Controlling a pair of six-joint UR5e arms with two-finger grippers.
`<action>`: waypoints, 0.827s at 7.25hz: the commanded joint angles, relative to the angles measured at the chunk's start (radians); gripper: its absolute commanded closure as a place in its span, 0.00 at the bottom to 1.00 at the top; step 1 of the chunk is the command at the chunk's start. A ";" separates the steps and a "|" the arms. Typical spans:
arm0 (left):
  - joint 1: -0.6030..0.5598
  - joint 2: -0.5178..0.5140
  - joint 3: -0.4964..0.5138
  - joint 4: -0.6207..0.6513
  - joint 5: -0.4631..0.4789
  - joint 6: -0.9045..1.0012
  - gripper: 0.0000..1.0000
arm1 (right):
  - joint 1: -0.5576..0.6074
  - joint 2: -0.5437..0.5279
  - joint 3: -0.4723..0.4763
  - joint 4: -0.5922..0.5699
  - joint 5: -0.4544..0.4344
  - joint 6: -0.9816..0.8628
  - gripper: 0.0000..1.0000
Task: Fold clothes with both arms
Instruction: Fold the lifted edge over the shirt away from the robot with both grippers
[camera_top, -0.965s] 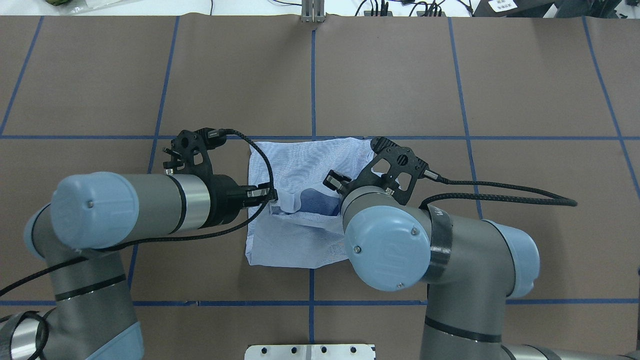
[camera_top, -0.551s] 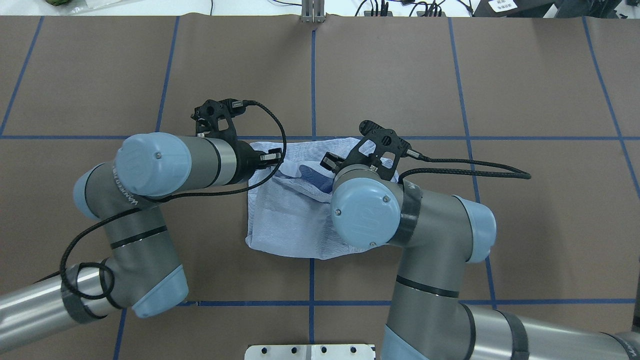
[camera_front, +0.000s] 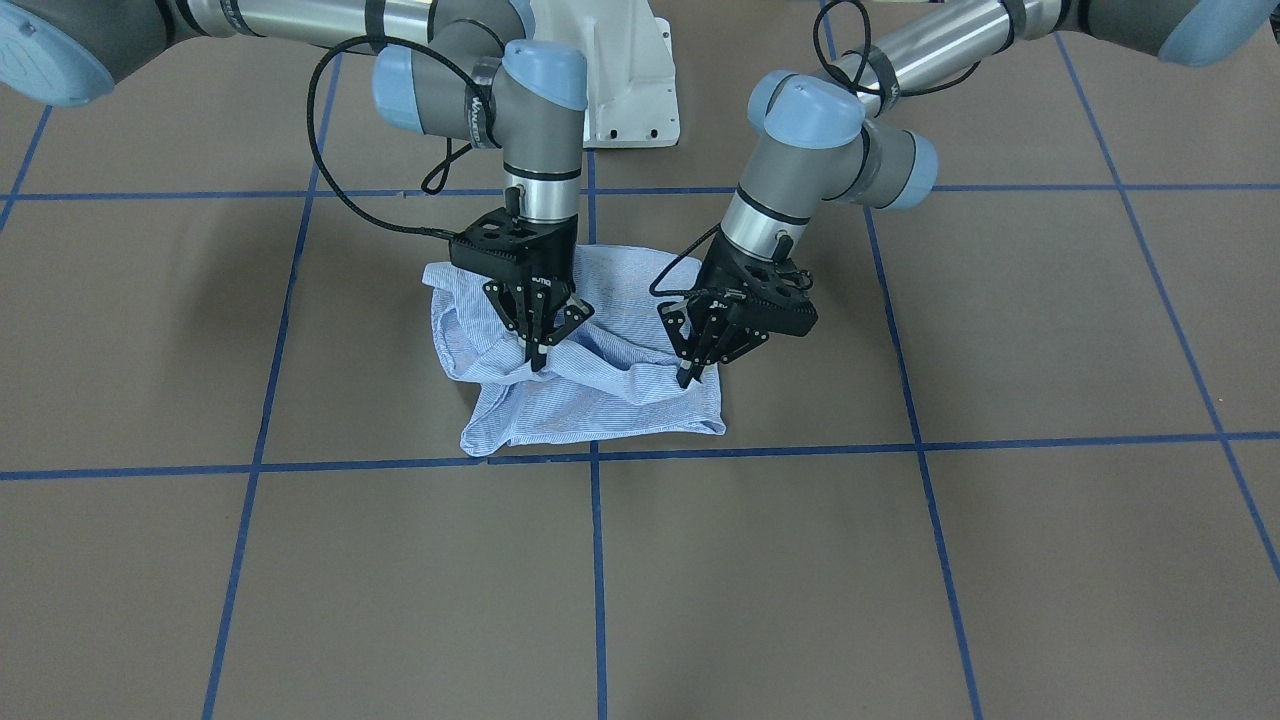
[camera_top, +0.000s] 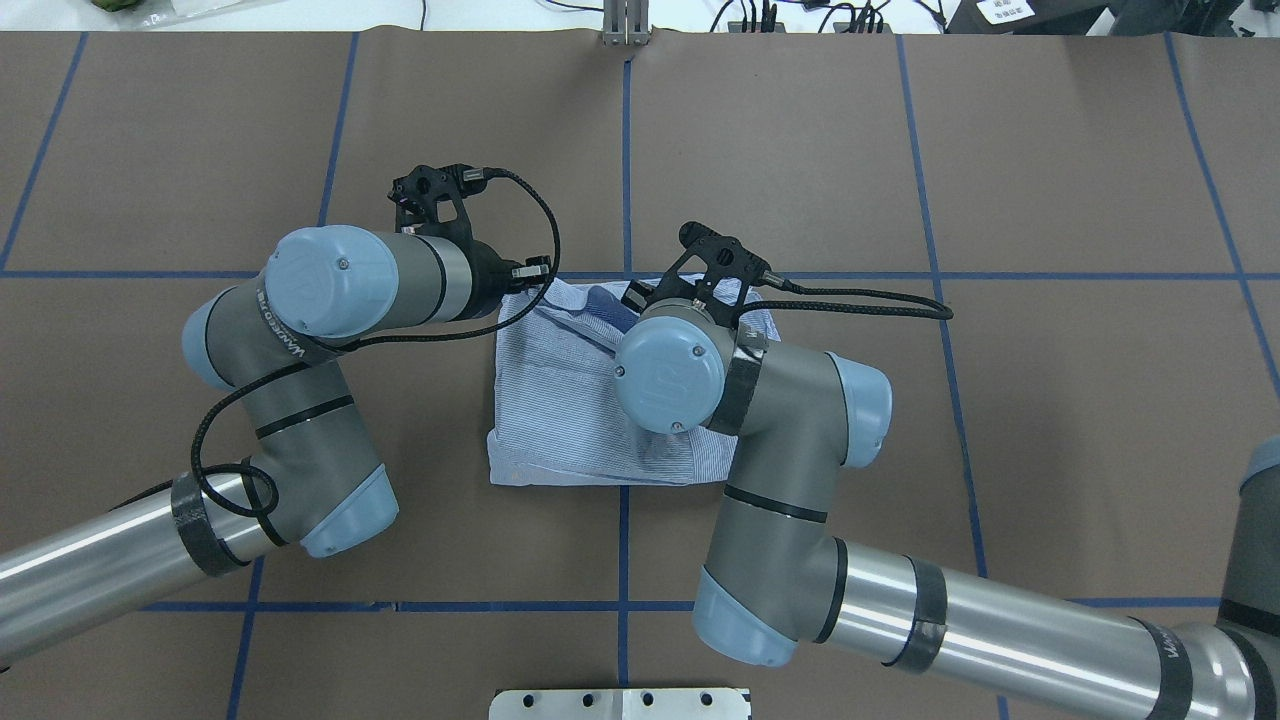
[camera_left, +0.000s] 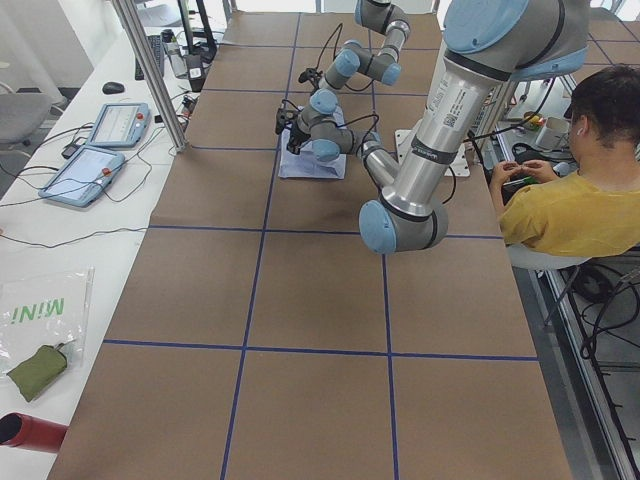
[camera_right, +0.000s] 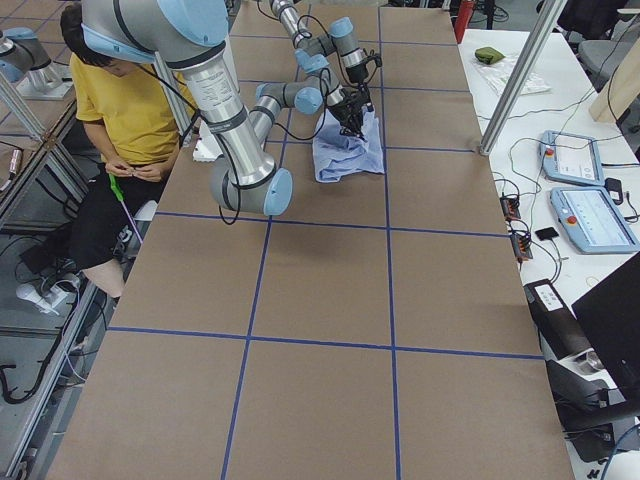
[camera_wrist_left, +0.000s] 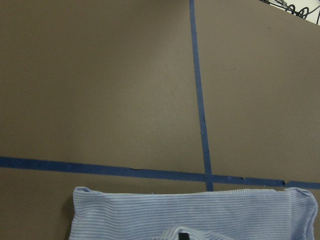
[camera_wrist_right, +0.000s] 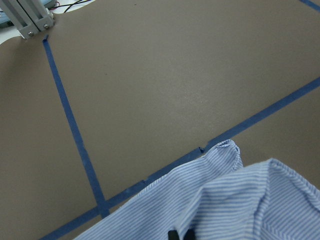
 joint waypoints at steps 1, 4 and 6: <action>-0.006 0.000 0.032 -0.007 0.002 0.001 1.00 | 0.029 0.012 -0.034 0.019 0.032 -0.086 1.00; -0.006 0.000 0.033 -0.008 0.000 0.004 1.00 | 0.083 0.010 -0.035 0.019 0.095 -0.145 0.26; -0.040 0.004 0.023 -0.045 -0.014 0.067 0.00 | 0.109 0.044 -0.037 0.038 0.136 -0.198 0.00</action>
